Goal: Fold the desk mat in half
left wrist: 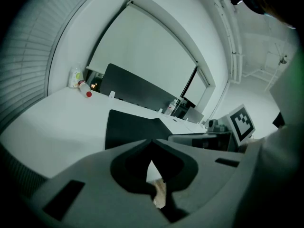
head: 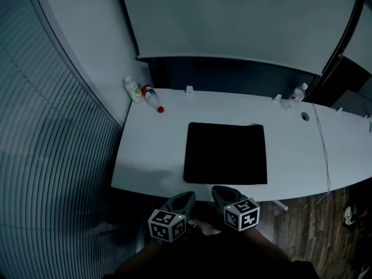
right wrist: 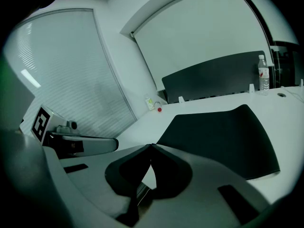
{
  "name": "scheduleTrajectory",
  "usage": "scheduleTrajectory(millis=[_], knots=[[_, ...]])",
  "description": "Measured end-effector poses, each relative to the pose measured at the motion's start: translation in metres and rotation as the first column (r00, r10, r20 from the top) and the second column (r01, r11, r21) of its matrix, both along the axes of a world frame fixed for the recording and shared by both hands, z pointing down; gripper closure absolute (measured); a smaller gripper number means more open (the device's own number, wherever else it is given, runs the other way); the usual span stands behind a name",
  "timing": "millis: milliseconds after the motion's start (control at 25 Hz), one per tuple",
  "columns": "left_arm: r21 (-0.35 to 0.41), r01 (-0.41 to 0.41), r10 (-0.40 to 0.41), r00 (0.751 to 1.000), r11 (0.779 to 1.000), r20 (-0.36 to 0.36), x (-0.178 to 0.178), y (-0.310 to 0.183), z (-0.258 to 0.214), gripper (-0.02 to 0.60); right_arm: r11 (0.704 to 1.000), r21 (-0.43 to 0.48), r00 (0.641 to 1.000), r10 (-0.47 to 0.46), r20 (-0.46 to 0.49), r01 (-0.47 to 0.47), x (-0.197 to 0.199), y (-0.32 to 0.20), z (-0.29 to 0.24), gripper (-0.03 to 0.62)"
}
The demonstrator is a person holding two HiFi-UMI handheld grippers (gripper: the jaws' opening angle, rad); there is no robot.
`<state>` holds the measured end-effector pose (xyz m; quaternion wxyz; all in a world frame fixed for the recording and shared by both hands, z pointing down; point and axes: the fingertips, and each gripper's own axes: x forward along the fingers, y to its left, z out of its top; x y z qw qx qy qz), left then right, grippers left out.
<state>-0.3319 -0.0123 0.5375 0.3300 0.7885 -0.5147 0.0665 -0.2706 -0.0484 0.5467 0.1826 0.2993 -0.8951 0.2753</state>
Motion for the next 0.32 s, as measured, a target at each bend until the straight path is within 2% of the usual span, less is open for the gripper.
scheduleTrajectory(millis=[320], knots=[[-0.005,0.013,-0.013,1.0,1.0,-0.003,-0.0051,0.0025,0.0037,0.575,1.0,-0.005,1.0,-0.009,-0.003,0.009,-0.0059,0.0016,0.0042,0.571]])
